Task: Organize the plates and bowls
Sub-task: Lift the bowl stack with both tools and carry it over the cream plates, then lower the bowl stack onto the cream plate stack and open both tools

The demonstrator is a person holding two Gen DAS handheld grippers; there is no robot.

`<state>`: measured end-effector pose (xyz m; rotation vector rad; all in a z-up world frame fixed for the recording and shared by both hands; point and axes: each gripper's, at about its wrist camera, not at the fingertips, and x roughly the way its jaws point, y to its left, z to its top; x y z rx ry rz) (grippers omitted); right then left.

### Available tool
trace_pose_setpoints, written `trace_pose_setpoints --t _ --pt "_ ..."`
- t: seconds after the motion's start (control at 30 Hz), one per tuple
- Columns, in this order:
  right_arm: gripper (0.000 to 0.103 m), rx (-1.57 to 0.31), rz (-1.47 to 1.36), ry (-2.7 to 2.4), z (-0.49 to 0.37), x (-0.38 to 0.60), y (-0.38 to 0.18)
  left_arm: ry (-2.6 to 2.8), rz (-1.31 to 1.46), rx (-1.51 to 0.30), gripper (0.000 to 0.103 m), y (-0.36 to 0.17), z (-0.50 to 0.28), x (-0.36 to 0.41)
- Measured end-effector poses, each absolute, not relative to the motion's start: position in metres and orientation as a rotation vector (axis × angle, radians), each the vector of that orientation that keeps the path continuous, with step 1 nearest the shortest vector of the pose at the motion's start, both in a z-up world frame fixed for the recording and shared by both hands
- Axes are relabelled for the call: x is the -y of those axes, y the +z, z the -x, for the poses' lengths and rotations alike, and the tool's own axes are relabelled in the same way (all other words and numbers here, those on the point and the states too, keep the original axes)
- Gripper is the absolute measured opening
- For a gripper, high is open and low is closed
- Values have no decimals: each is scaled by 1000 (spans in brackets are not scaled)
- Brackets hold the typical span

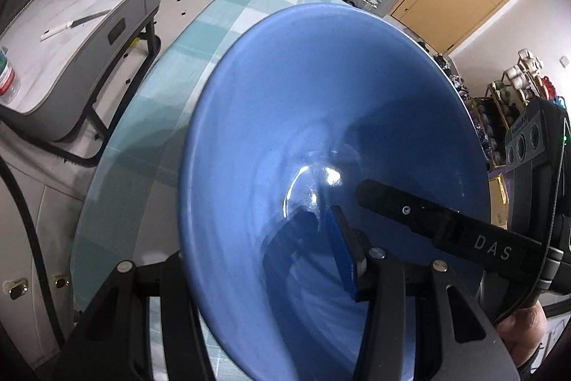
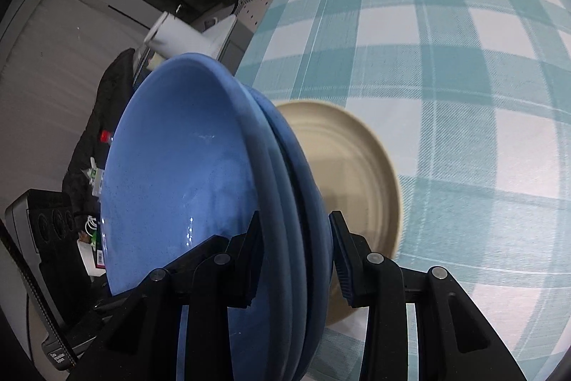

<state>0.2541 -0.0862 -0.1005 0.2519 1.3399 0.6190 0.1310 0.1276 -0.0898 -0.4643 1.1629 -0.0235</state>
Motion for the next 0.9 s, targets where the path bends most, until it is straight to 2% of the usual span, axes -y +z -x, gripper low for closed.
trace_pose_setpoints --t 0.4,0.5,0.63,0.77,0.9 --pt "36 -1362 -237 564 -261 82 -120 -49 469 -1207 50 -108 -141 -124" --pt "36 -1366 -247 566 -262 83 -123 -65 486 -1197 59 -107 -141 -127" --pt "37 -1309 -242 562 -260 87 -114 -17 465 -1172 64 -104 -136 -131" --pt "51 -1230 -235 542 -257 96 -99 22 472 -1134 74 -96 -127 -140" --pt "52 -1130 -245 537 -250 111 -79 78 444 -1069 76 -79 -114 -147"
